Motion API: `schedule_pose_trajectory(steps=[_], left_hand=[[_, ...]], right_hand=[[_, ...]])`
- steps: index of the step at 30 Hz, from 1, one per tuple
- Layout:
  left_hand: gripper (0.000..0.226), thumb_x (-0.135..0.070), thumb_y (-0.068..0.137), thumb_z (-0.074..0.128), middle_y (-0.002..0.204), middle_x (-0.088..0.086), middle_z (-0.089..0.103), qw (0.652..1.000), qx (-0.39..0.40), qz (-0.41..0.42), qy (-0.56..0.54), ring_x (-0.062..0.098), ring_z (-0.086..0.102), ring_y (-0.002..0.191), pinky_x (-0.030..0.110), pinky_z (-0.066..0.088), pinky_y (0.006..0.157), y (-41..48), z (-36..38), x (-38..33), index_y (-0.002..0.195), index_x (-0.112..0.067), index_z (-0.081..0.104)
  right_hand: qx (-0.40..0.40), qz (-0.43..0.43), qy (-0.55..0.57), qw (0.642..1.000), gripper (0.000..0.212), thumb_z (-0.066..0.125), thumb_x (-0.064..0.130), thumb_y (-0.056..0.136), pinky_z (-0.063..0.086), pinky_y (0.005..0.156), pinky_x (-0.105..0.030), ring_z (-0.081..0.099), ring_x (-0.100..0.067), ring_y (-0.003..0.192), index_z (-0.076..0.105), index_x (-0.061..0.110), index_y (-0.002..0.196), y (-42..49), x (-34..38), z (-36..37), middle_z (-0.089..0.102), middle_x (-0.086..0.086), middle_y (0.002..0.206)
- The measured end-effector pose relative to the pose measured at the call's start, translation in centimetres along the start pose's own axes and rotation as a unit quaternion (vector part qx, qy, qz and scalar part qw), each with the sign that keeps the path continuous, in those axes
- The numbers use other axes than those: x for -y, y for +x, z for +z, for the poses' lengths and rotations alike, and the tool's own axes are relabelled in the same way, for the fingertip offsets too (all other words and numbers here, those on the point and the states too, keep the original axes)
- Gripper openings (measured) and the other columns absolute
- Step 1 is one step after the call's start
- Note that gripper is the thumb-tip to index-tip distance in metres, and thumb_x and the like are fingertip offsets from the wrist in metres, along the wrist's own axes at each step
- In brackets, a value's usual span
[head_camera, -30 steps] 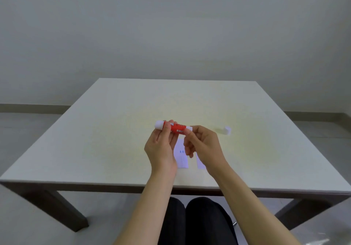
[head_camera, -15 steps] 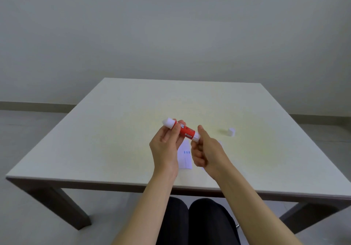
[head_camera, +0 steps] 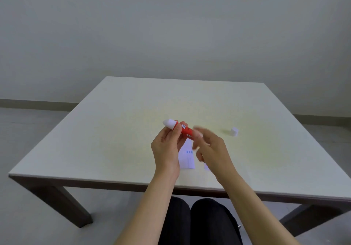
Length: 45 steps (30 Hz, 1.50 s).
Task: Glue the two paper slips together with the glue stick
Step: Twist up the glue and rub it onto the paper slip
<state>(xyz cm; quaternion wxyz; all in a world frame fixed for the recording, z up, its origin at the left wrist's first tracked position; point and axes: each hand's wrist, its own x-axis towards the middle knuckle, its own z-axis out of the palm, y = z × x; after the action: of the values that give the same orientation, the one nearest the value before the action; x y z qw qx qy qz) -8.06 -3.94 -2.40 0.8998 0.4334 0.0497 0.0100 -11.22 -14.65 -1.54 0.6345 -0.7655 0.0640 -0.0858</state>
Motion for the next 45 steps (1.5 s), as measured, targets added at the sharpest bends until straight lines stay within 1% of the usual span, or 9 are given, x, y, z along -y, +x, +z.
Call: schedule_pose_trajectory(steps=[3, 8, 13, 17, 19, 23, 25, 37, 45], left_hand=[[0.008, -0.016, 0.082, 0.069, 0.088, 0.004, 0.077, 1.0, 0.007, -0.009, 0.0, 0.018, 0.073, 0.089, 0.024, 0.058, 0.074, 0.1, 0.2, -0.1, 0.084, -0.012, 0.076], [0.01, -0.01, 0.085, 0.065, 0.091, 0.005, 0.077, 0.998, 0.051, -0.028, 0.011, 0.021, 0.072, 0.095, 0.028, 0.058, 0.082, 0.1, -0.5, -0.4, 0.094, -0.01, 0.07], [0.012, -0.021, 0.078, 0.073, 0.086, 0.003, 0.075, 0.996, -0.005, -0.03, 0.09, 0.018, 0.072, 0.087, 0.031, 0.055, 0.086, 1.1, -0.6, -1.0, 0.084, -0.012, 0.069], [0.026, -0.042, 0.075, 0.072, 0.1, -0.006, 0.073, 0.968, 0.094, -0.002, 0.232, 0.009, 0.064, 0.107, 0.03, 0.043, 0.103, 2.7, -0.7, -2.1, 0.092, -0.022, 0.072], [0.046, -0.047, 0.08, 0.063, 0.129, -0.009, 0.061, 0.907, 0.174, 0.023, 0.383, 0.006, 0.047, 0.129, 0.031, 0.029, 0.113, 4.1, -2.4, -2.7, 0.121, -0.027, 0.061], [0.068, -0.048, 0.088, 0.054, 0.154, -0.015, 0.016, 0.654, 0.262, -0.003, 0.71, 0.017, -0.006, 0.148, 0.044, -0.01, 0.116, 6.6, -7.0, -2.8, 0.147, -0.03, 0.026], [0.073, -0.046, 0.088, 0.054, 0.159, -0.01, 0.013, 0.602, 0.309, -0.007, 0.736, 0.016, -0.008, 0.148, 0.049, -0.013, 0.117, 7.2, -7.6, -2.2, 0.149, -0.026, 0.02], [0.083, -0.06, 0.084, 0.047, 0.16, -0.017, -0.006, 0.491, 0.347, 0.011, 0.799, 0.017, -0.013, 0.147, 0.061, -0.01, 0.113, 8.2, -7.9, -1.4, 0.15, -0.032, 0.006], [0.093, -0.068, 0.078, 0.047, 0.158, -0.018, -0.013, 0.457, 0.359, -0.01, 0.814, 0.018, -0.017, 0.146, 0.065, -0.009, 0.11, 8.8, -7.9, -1.3, 0.15, -0.033, -0.002]], right_hand=[[-0.024, -0.079, 0.01, 0.997, 0.011, 0.056, 0.022, 0.092, 0.037, 0.047, -0.018, 0.044, -0.007, 0.043, 0.059, 0.012, 0.095, -0.4, -0.6, 0.2, 0.053, 0.0, 0.059], [0.045, 0.23, 0.235, 0.943, 0.055, 0.039, 0.055, 0.093, 0.02, 0.03, -0.017, 0.026, -0.009, 0.033, 0.052, 0.011, 0.063, 0.3, -0.4, 0.1, 0.038, 0.005, 0.042], [0.088, 0.012, 0.203, 0.975, 0.037, 0.063, 0.039, 0.084, 0.047, 0.05, -0.026, 0.058, -0.019, 0.057, 0.059, 0.015, 0.112, 0.7, -0.8, 0.1, 0.064, -0.006, 0.077], [0.032, -0.03, 0.248, 0.968, 0.01, 0.057, 0.005, 0.09, 0.042, 0.05, -0.026, 0.05, -0.016, 0.051, 0.064, 0.011, 0.093, 2.1, -0.5, -0.3, 0.059, -0.001, 0.065], [-0.033, 0.013, 0.273, 0.961, 0.011, 0.055, 0.009, 0.09, 0.04, 0.047, -0.026, 0.049, -0.017, 0.048, 0.059, 0.011, 0.08, 3.3, -0.5, -1.2, 0.057, 0.001, 0.06], [-0.069, 0.035, 0.122, 0.989, 0.004, 0.053, 0.009, 0.088, 0.053, 0.053, -0.03, 0.065, -0.024, 0.057, 0.052, 0.006, 0.085, 5.0, -2.3, -2.2, 0.066, -0.014, 0.075], [-0.067, 0.038, 0.059, 0.995, 0.004, 0.053, 0.007, 0.085, 0.058, 0.06, -0.036, 0.068, -0.025, 0.059, 0.054, 0.004, 0.086, 5.4, -3.2, -1.5, 0.068, -0.015, 0.075], [-0.002, -0.141, -0.276, 0.951, 0.012, 0.063, 0.022, 0.084, 0.046, 0.061, -0.024, 0.061, -0.021, 0.067, 0.063, 0.015, 0.093, 2.9, -3.5, 2.1, 0.071, -0.005, 0.076], [0.005, -0.106, -0.243, 0.964, 0.012, 0.063, 0.018, 0.083, 0.039, 0.049, -0.008, 0.05, -0.005, 0.05, 0.066, 0.011, 0.093, 3.5, -2.8, 1.2, 0.066, -0.001, 0.067]])
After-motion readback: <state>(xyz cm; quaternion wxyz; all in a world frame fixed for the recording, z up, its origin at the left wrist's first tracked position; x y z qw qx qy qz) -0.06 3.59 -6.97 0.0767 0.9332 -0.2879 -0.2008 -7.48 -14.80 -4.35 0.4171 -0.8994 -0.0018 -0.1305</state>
